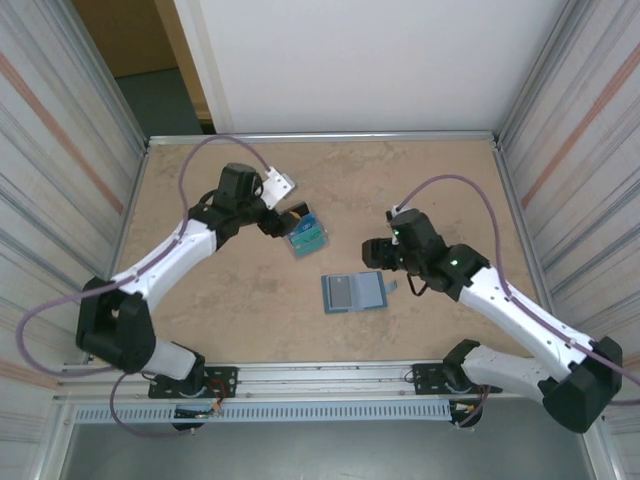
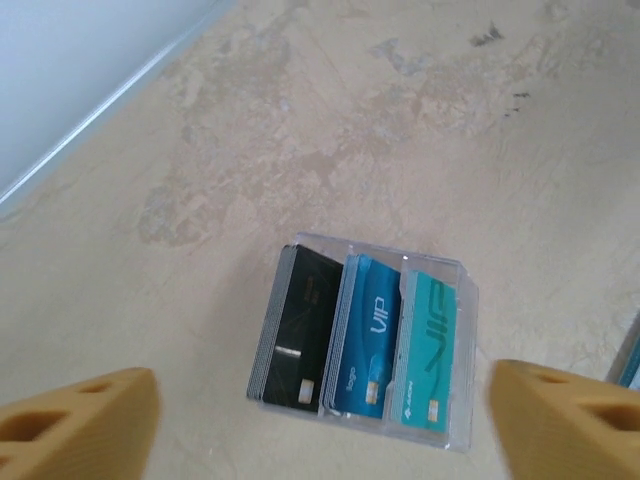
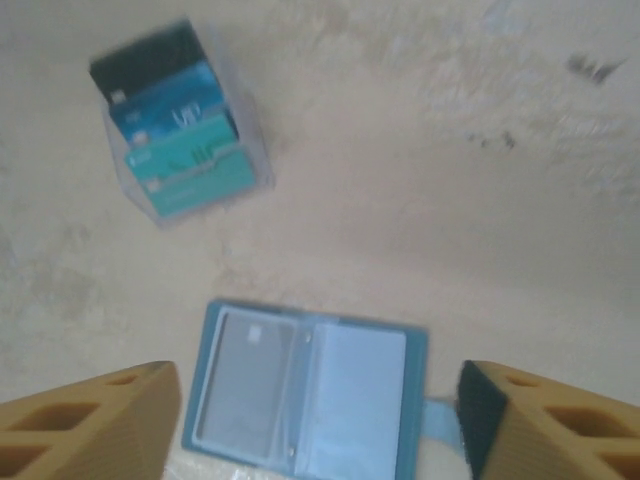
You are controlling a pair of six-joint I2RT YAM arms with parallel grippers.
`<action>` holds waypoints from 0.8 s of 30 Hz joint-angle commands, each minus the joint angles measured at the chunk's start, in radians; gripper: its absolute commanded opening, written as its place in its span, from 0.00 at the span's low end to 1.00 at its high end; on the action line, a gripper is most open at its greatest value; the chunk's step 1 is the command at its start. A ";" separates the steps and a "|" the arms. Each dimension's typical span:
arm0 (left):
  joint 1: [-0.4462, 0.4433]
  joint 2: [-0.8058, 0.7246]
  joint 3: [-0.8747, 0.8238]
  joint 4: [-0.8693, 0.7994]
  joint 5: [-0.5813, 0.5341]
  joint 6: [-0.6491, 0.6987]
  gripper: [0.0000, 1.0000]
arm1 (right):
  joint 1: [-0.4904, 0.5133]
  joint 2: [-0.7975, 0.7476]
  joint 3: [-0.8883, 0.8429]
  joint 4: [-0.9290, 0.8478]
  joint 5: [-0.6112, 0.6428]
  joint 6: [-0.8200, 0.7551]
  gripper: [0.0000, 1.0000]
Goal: Take the credit cards out of the card holder
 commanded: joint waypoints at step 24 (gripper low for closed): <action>-0.098 -0.692 -0.641 0.278 -0.521 -0.795 0.99 | 0.269 0.519 0.128 -0.050 -0.012 0.095 0.40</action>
